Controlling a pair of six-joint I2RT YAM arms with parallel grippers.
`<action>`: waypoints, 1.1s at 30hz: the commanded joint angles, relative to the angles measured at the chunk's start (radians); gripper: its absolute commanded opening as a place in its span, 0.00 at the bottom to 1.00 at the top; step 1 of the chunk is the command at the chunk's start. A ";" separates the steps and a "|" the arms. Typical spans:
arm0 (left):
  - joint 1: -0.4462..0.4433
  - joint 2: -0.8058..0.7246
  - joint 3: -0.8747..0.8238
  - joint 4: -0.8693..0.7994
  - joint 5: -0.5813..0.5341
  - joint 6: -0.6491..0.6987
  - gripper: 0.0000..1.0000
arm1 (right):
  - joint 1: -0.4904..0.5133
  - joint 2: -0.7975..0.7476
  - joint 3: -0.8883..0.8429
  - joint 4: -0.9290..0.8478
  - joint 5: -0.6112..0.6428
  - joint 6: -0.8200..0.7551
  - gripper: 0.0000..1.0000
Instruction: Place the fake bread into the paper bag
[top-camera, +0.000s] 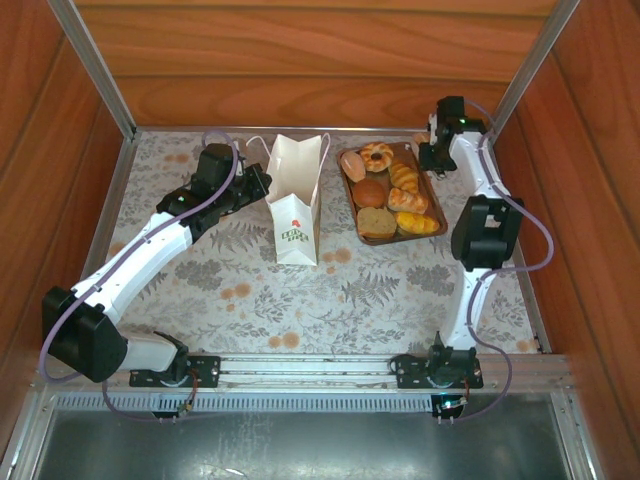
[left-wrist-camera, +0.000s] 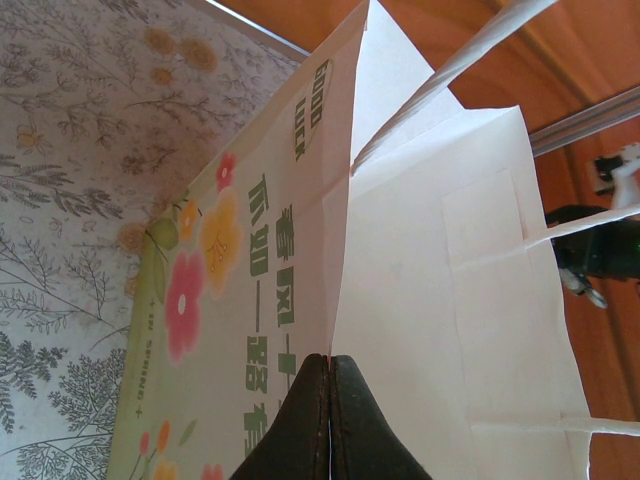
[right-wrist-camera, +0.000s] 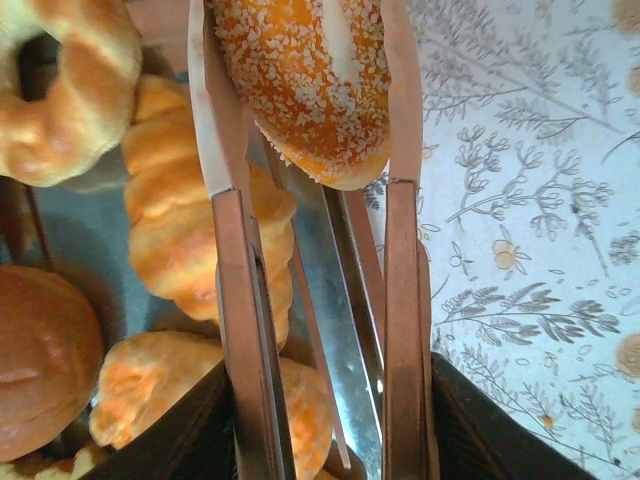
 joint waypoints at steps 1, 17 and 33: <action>-0.011 -0.027 -0.005 -0.008 -0.015 -0.009 0.00 | -0.007 -0.131 -0.064 0.066 -0.022 0.024 0.44; -0.028 -0.005 0.014 0.022 -0.039 0.005 0.00 | 0.019 -0.692 -0.494 0.259 -0.331 0.223 0.42; -0.034 0.012 0.026 0.029 -0.067 0.013 0.00 | 0.177 -0.919 -0.497 0.246 -0.461 0.340 0.40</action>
